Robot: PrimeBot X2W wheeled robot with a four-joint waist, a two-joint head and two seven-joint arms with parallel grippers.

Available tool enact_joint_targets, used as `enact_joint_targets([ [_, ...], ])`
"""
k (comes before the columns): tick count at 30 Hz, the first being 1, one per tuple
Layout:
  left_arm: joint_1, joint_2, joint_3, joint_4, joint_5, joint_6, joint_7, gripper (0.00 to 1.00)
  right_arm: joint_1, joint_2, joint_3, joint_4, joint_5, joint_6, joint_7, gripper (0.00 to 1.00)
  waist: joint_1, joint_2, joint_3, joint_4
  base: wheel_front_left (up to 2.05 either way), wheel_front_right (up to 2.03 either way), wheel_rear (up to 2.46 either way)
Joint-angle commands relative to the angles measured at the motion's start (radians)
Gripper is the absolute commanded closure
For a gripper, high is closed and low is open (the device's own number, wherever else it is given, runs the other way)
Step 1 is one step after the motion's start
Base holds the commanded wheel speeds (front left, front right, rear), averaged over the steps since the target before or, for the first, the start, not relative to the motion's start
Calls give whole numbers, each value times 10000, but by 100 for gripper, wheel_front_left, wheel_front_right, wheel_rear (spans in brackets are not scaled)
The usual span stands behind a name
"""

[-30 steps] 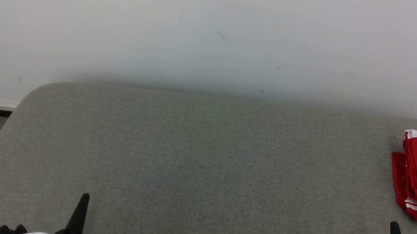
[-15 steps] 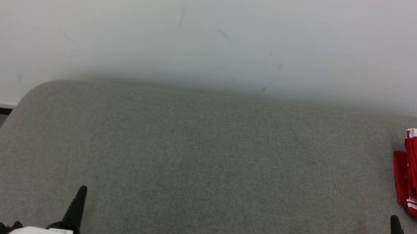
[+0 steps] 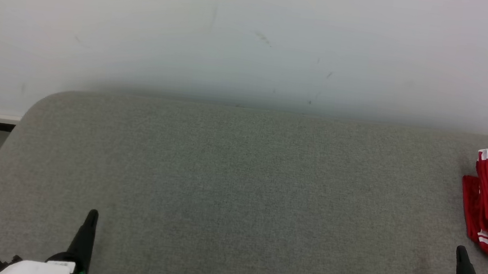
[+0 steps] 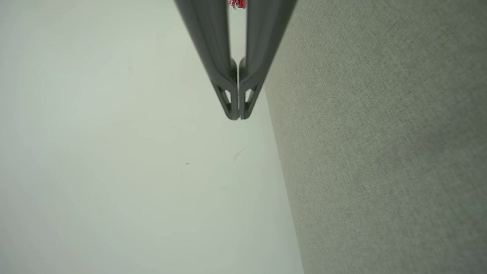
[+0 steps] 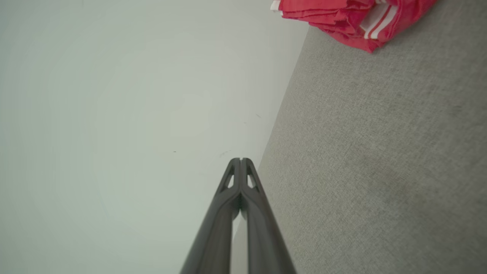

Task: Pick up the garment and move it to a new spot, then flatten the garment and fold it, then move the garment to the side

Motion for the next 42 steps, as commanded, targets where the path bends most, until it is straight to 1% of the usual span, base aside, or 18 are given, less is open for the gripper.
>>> enact_joint_targets([
  [1,-163,86,54,-11,-283,-96,85,100,-195,-101,-41,-89,230,-18,77,100,0,0,8,3,0,0,0],
  [17,-348,74,266,21,-1428,-194,375,100,-348,-109,-48,-106,1421,-21,351,100,0,0,100,29,0,0,0],
  [42,-342,35,290,21,-1294,-186,410,100,-341,-105,-46,-99,1379,-21,348,100,0,0,101,30,0,0,0],
])
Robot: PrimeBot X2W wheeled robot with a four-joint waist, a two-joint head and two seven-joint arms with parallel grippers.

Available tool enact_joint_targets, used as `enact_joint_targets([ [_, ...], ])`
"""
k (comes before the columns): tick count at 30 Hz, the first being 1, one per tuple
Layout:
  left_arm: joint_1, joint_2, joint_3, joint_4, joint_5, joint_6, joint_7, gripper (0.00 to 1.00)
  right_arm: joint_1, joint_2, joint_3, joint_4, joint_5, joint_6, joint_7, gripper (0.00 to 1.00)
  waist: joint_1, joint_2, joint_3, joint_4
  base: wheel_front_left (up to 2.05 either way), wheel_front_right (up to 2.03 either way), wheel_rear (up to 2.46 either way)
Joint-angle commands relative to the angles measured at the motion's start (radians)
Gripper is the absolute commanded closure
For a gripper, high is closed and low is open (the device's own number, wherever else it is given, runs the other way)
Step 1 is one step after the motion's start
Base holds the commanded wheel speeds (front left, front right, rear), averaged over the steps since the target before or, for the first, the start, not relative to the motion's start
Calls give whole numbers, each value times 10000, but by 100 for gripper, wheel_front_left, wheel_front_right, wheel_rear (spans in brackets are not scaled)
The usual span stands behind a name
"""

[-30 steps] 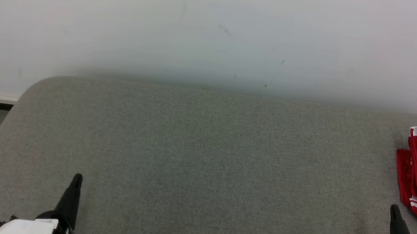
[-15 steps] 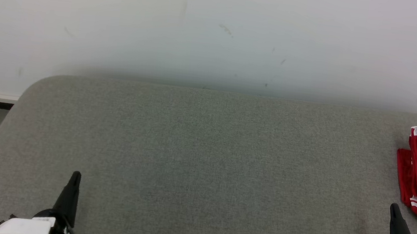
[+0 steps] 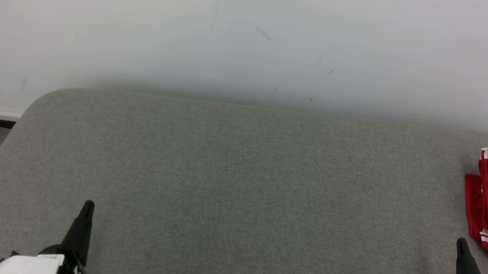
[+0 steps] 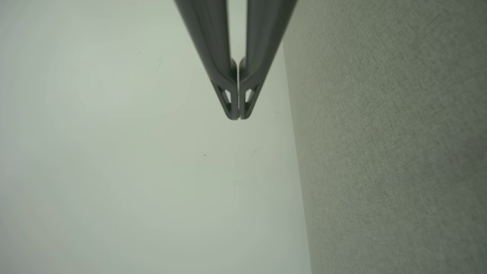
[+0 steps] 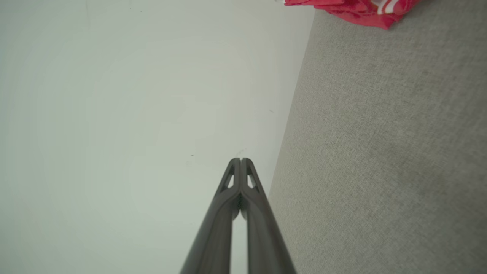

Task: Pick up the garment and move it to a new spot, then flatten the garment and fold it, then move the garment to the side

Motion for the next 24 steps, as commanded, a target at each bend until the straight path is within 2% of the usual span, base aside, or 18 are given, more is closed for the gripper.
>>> enact_joint_targets([
  [1,-88,45,37,7,22,-53,47,100,-128,-78,-39,-44,19,-21,32,100,-1,-1,0,0,0,0,0],
  [24,-91,21,62,8,59,-53,62,100,-128,-78,-38,-44,20,-21,31,100,-1,-1,0,0,0,0,0],
])
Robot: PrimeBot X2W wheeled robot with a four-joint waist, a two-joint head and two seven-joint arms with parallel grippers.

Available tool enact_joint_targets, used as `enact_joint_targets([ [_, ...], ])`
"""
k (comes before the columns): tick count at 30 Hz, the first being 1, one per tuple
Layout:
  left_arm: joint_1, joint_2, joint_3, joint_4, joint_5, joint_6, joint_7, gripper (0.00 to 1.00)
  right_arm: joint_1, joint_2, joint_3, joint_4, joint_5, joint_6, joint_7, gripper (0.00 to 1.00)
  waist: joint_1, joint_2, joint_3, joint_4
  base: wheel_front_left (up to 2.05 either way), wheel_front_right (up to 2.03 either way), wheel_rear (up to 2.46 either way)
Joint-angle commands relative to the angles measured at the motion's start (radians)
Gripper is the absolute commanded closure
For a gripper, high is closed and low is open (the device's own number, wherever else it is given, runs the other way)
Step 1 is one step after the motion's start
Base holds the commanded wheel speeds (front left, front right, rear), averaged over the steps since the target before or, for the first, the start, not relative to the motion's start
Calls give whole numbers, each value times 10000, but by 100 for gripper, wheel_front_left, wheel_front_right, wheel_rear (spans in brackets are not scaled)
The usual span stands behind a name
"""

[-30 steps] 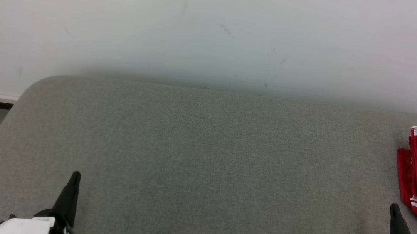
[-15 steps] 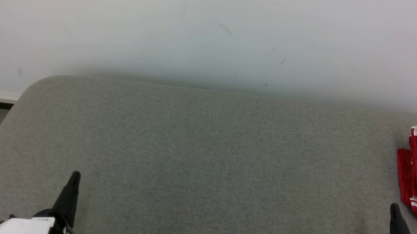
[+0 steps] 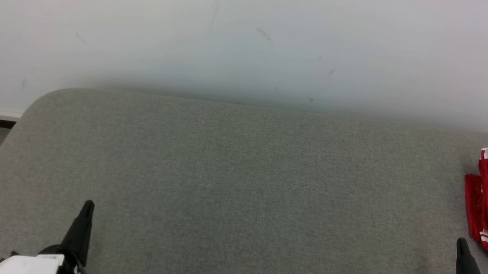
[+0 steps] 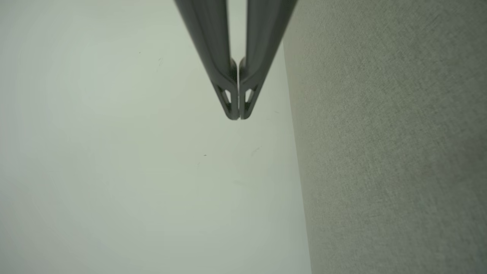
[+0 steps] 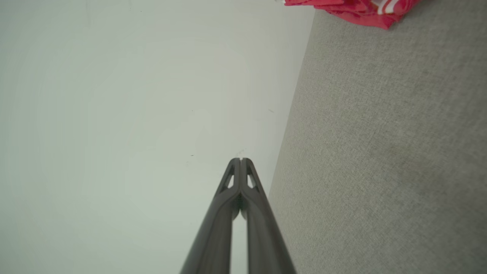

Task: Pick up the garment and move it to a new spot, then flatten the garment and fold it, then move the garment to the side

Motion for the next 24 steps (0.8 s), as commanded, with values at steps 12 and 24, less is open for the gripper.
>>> enact_joint_targets([
  [12,-92,24,47,8,75,-54,47,100,-126,-78,-37,-44,20,-21,30,100,0,0,0,0,0,0,0],
  [24,-92,20,55,8,88,-54,38,100,-126,-79,-37,-43,21,-21,30,100,0,0,0,0,0,0,0],
])
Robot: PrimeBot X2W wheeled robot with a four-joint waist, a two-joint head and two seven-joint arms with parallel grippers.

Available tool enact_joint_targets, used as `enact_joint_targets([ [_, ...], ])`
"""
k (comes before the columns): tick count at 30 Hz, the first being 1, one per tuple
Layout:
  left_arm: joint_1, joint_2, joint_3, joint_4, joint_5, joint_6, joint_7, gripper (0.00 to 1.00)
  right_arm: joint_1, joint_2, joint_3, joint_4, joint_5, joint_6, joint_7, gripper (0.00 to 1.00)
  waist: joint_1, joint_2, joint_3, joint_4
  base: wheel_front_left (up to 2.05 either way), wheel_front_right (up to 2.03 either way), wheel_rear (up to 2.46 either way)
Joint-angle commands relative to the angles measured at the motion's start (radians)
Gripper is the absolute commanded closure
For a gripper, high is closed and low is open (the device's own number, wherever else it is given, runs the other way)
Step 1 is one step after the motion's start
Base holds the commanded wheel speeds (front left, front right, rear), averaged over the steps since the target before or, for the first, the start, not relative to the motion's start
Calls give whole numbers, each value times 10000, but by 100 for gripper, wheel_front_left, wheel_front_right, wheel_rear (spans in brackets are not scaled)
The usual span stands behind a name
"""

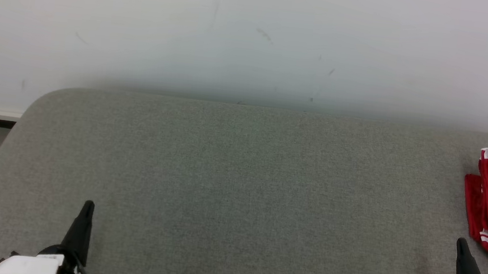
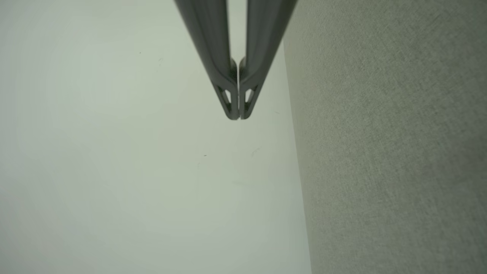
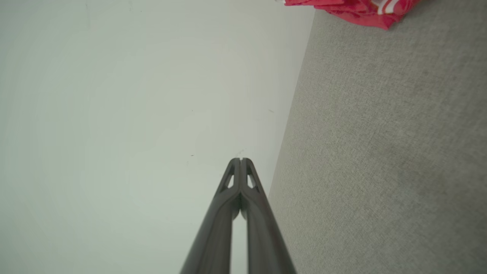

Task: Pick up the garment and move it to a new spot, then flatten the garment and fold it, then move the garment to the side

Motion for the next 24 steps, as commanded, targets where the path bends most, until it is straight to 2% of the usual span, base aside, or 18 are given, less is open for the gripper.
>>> enact_joint_targets([
  [1,-92,34,33,8,89,-54,8,100,-125,-79,-37,-41,21,-21,30,100,0,0,0,0,0,0,0],
  [24,-94,25,45,8,107,-54,25,100,-125,-79,-36,-41,21,-21,29,100,0,0,0,0,0,0,0],
])
